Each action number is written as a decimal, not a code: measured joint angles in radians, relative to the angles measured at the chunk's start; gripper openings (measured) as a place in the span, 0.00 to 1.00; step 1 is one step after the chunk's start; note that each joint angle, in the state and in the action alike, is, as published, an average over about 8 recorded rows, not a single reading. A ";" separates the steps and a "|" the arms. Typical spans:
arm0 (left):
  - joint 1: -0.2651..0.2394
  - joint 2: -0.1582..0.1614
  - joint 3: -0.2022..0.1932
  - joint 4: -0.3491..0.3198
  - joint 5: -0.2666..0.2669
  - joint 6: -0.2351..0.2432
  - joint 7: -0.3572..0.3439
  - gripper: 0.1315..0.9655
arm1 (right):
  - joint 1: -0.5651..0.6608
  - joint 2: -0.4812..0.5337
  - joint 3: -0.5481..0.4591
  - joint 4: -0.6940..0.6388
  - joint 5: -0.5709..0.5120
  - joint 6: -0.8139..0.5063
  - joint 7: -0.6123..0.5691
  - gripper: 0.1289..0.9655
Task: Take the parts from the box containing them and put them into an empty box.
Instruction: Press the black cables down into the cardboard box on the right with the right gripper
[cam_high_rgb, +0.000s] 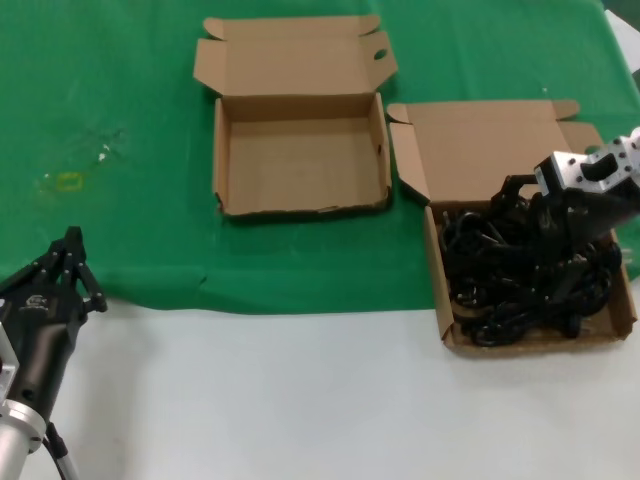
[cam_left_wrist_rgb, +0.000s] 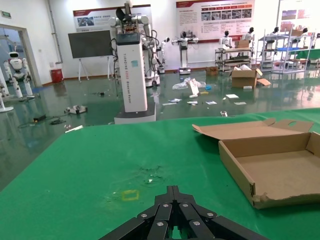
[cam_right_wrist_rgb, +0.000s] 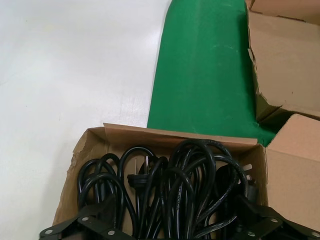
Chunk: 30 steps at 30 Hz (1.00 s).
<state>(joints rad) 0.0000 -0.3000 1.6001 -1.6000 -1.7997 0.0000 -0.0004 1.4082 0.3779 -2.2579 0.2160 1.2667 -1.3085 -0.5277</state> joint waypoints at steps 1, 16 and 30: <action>0.000 0.000 0.000 0.000 0.000 0.000 0.000 0.01 | -0.001 0.001 0.001 0.003 -0.001 -0.001 0.003 0.93; 0.000 0.000 0.000 0.000 0.000 0.000 0.000 0.01 | -0.030 0.033 0.010 0.089 -0.018 -0.019 0.060 0.60; 0.000 0.000 0.000 0.000 0.000 0.000 0.000 0.01 | -0.061 0.067 0.019 0.188 -0.019 -0.041 0.121 0.32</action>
<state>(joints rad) 0.0000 -0.3000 1.6001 -1.6000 -1.7997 0.0000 -0.0004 1.3473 0.4451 -2.2385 0.4041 1.2479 -1.3495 -0.4065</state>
